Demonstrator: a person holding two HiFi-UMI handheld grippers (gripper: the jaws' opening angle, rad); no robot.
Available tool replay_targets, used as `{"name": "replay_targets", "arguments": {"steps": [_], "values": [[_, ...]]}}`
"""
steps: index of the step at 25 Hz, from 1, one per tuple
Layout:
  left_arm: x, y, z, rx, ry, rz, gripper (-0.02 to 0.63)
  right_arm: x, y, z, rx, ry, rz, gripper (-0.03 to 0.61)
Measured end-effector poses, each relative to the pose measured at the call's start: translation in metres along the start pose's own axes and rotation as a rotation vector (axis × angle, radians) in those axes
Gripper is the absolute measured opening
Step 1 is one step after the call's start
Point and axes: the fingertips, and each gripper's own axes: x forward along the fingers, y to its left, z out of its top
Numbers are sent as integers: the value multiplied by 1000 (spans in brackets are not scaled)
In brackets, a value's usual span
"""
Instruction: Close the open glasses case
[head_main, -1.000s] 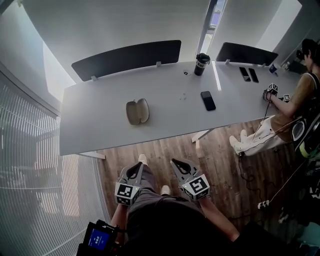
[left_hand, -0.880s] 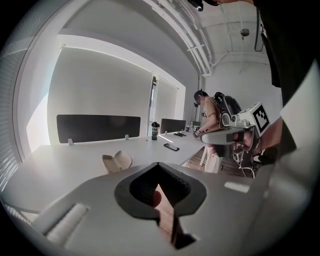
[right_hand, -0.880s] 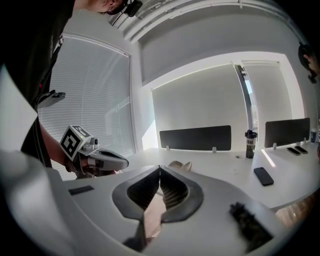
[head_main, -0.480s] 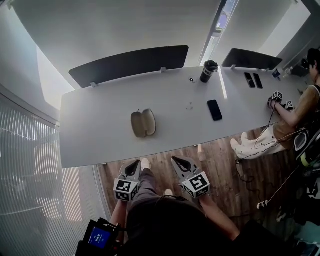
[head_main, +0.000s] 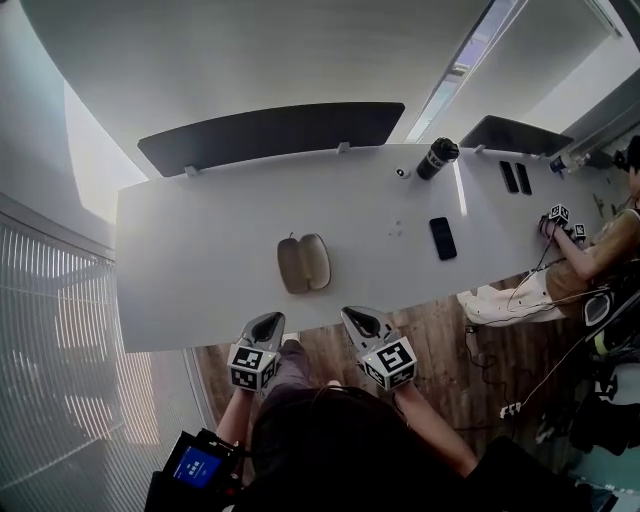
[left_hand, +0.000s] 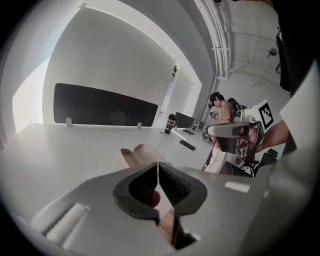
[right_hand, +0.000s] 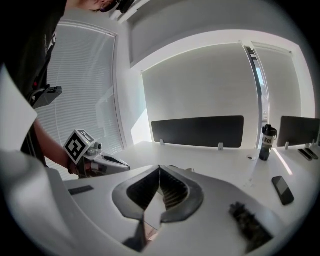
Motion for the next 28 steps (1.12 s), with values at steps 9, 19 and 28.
{"name": "replay_targets", "arguments": {"steps": [9, 19, 28], "values": [[34, 43, -4, -53, 77, -71, 31, 70, -37, -20, 51, 131, -60, 6], [68, 53, -23, -157, 167, -142, 70, 100, -68, -28, 63, 201, -81, 6], [104, 52, -20, -359, 149, -229, 75, 121, -90, -36, 76, 200, -47, 6]]}}
